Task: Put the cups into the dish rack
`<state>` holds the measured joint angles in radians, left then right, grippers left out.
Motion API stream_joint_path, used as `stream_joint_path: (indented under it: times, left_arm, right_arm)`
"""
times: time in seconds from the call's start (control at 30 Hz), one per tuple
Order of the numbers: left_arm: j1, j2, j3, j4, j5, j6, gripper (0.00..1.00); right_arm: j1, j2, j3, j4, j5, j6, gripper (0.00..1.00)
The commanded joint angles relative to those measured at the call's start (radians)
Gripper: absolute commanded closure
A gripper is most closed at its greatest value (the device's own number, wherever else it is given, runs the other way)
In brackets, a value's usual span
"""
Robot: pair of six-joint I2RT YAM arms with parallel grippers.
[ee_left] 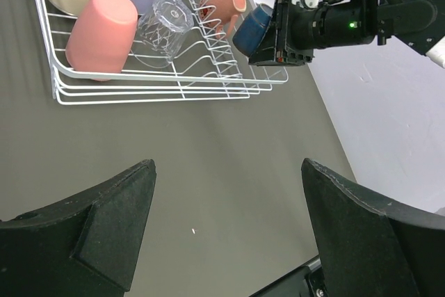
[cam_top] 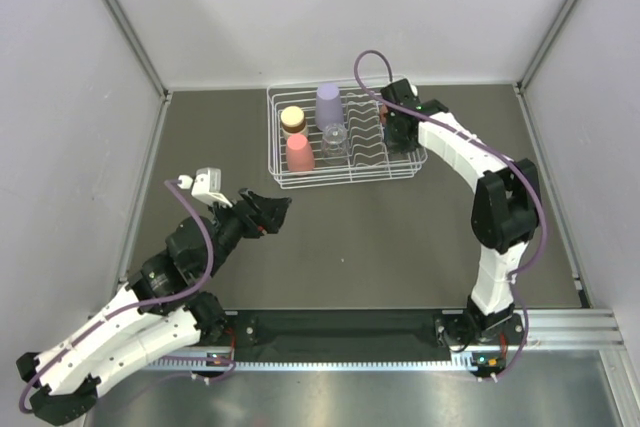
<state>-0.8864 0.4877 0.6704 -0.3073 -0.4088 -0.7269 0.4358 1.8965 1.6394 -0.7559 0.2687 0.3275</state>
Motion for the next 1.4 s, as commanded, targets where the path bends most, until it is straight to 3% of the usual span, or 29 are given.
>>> stream_joint_path:
  times: [0.0,0.97,1.37]
  left_arm:
    - [-0.003,0.008,0.004,0.053,-0.004,-0.002,0.09]
    - [-0.003,0.051,0.003,0.057,-0.004,-0.012,0.09]
    - [-0.003,0.080,0.000,0.063,0.007,-0.031,0.09]
  right_arm:
    - [-0.017,0.009,0.036,0.039,0.024,-0.016,1.00]
    - [-0.045,0.084,-0.052,0.162,-0.022,-0.031,1.00]
    - [-0.048,0.107,-0.076,0.167,-0.040,-0.042,0.88]
